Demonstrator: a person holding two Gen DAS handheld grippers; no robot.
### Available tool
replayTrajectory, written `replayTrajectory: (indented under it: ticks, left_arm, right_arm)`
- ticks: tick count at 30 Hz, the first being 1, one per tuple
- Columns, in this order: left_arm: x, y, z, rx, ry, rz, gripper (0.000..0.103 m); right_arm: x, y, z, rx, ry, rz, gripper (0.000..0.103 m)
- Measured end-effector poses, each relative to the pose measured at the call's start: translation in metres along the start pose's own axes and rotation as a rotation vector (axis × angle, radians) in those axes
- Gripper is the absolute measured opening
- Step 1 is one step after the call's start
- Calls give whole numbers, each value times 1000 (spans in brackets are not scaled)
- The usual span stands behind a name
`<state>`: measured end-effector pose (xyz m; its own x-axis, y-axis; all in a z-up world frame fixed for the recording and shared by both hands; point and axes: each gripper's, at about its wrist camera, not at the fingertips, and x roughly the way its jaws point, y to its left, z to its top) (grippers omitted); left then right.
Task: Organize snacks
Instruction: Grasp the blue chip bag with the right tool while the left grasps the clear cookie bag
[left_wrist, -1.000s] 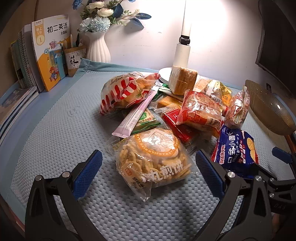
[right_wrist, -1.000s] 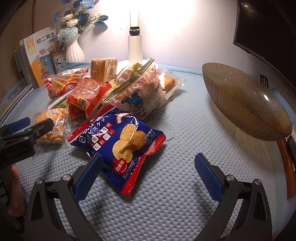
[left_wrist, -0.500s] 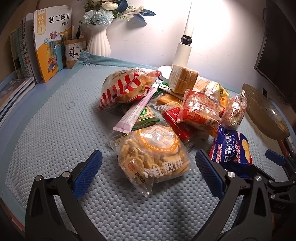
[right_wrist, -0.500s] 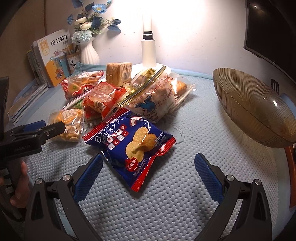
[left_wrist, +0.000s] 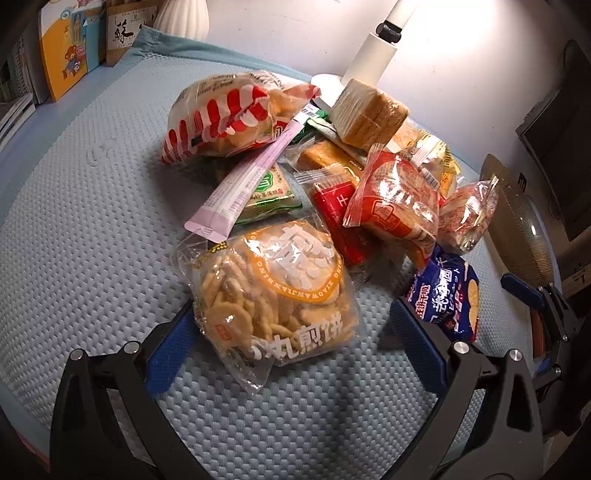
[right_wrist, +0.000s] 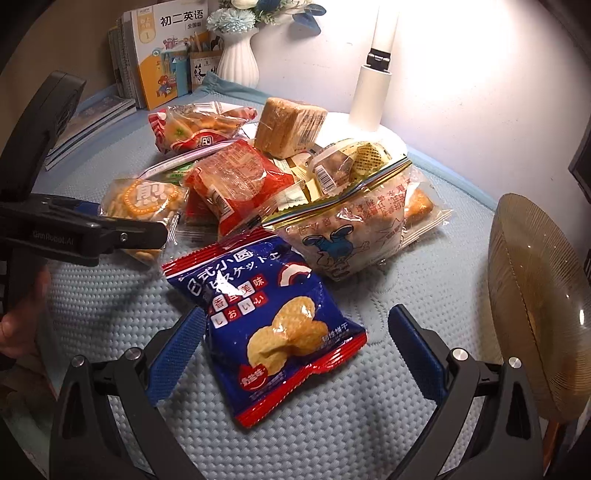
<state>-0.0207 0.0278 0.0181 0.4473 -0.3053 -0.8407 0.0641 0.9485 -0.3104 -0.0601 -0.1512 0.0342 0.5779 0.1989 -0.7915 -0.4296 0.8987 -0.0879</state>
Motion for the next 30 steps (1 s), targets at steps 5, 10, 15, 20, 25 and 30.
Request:
replayTrajectory:
  ticks: [5,10,15,20,25,30]
  left_arm:
    - [5,-6,-1,27,-25,59,97]
    - [6,-12,-1,79,-52,113,83]
    - [-12,-10,-16,115,-67,91,76]
    - [-28,-3,-33,140,-81,73,73]
    - [-31,5,-49,144,-70,25,75]
    - [-31,10,-50,113,-60,20,84]
  right_arm:
    - [17,-10,8,23,31,121,98]
    - [16,0,4,27,53,188,74]
    - [-5,18,-14,76,57,140,69]
    - [-22,28,-31,189,70,127,70]
    - [-22,43,-35,196,71,109,88]
    - [-10,37,-34,282,92,85,71]
